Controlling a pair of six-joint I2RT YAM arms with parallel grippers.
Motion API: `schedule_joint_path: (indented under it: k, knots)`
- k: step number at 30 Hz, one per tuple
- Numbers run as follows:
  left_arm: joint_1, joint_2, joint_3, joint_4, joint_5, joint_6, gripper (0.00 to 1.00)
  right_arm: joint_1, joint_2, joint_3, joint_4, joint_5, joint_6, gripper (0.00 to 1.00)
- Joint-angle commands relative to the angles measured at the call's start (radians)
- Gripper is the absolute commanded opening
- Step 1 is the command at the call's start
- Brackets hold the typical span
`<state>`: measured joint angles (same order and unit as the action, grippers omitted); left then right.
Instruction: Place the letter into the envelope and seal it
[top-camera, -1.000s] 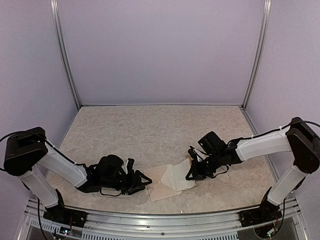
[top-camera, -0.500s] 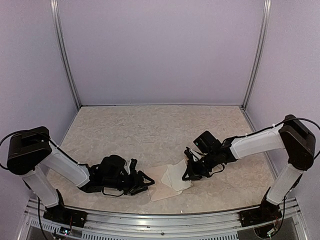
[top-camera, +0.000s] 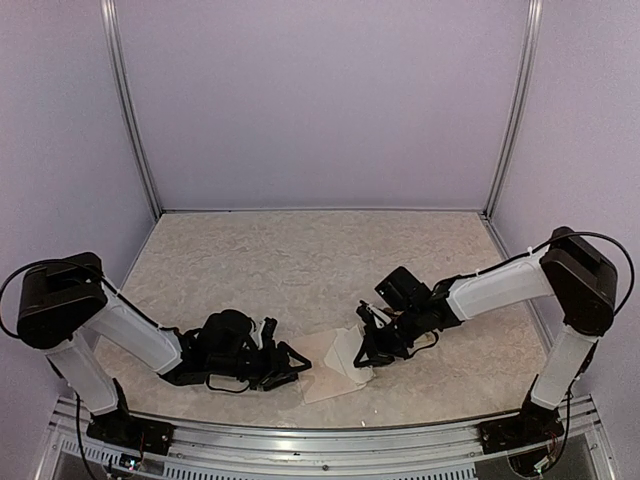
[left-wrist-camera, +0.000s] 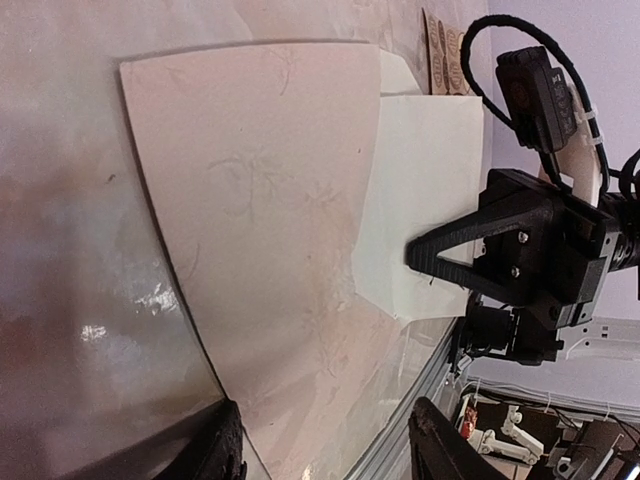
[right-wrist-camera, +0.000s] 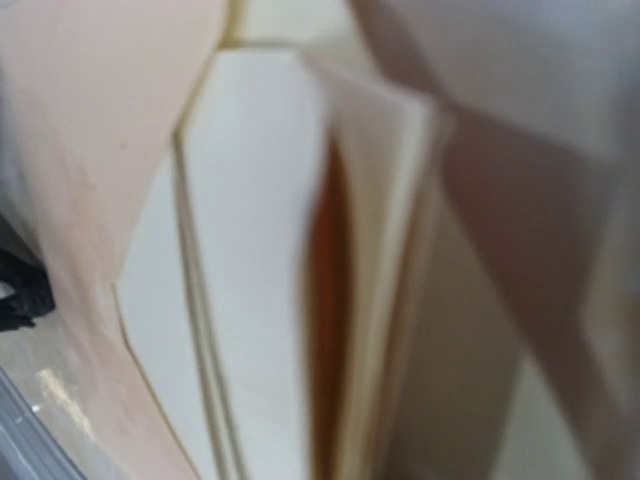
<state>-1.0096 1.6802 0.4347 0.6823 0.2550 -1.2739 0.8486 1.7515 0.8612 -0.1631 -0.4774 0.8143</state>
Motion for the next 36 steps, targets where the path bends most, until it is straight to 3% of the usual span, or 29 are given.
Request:
schedule_joint_path:
  k: [1,12,17,22,36]
  knots:
    - [-0.009,0.027,0.018,-0.021,0.009,0.013,0.53,0.027,0.036,0.038,0.046,-0.041,0.012,0.0]
    - [-0.013,0.014,0.021,-0.04,-0.011,0.022,0.53,0.049,0.052,0.086,0.02,-0.024,-0.016,0.0]
    - [-0.014,-0.043,0.028,-0.115,-0.054,0.052,0.53,0.049,-0.009,0.111,-0.087,0.038,-0.066,0.29]
    - [-0.012,-0.102,0.045,-0.208,-0.1,0.088,0.54,0.051,-0.051,0.151,-0.216,0.126,-0.123,0.49]
    - [0.005,-0.071,0.056,-0.193,-0.094,0.1,0.56,0.069,0.021,0.188,-0.217,0.192,-0.141,0.64]
